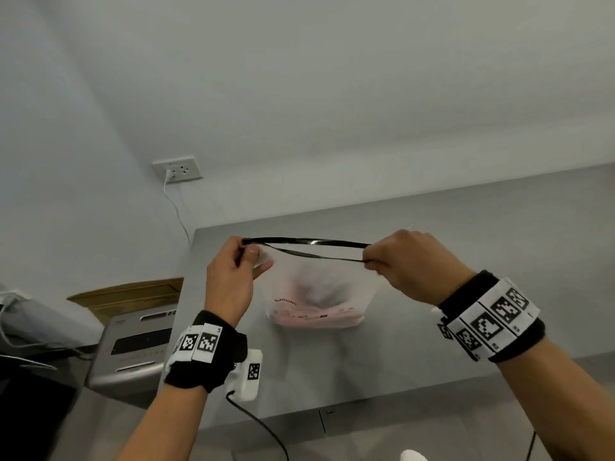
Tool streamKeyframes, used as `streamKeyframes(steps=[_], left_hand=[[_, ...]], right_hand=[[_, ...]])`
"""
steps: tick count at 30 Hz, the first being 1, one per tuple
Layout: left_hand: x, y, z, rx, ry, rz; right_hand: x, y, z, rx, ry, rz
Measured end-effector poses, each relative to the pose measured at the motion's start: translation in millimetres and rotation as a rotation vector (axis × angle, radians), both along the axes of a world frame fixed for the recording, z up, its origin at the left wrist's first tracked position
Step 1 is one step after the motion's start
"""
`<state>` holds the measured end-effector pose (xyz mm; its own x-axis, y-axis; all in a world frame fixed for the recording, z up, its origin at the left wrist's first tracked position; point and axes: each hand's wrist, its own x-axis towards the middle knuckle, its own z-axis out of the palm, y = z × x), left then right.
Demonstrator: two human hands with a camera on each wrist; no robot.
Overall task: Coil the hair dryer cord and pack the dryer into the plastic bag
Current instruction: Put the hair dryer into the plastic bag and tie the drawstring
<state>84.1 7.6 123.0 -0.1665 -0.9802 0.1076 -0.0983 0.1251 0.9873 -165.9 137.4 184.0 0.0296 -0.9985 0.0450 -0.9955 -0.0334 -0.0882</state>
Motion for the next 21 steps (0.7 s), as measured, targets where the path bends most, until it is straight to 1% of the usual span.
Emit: streamKeyframes(steps=[2, 4, 6, 9, 12, 14, 17, 19, 21], left_hand=[[4, -2, 0, 0.004, 0.062, 0.016], [5, -2, -2, 0.021, 0.091, 0.022], [5, 2, -7, 0.047, 0.077, 0.007], [3, 11, -15, 0.057, 0.077, 0.009], [4, 17, -17, 0.063, 0.123, 0.019], [4, 19, -16, 0.063, 0.134, 0.013], [3, 22, -14, 0.069, 0.139, 0.002], [3, 25, -13, 0.051, 0.125, -0.012], [2, 28, -12, 0.020, 0.089, -0.041]], right_hand=[[0, -5, 0, -0.130, -0.007, 0.025], [1, -8, -1, -0.181, 0.003, 0.017], [-2, -10, -4, -0.122, 0.000, -0.019], [-6, -11, -9, -0.031, -0.077, -0.093], [3, -12, -10, -0.102, -0.151, -0.126], [19, -17, -9, -0.218, -0.218, -0.097], [55, -31, -12, -0.320, -0.296, 0.033], [79, -44, -16, -0.287, -0.292, 0.098], [97, -56, -20, -0.224, -0.294, 0.127]])
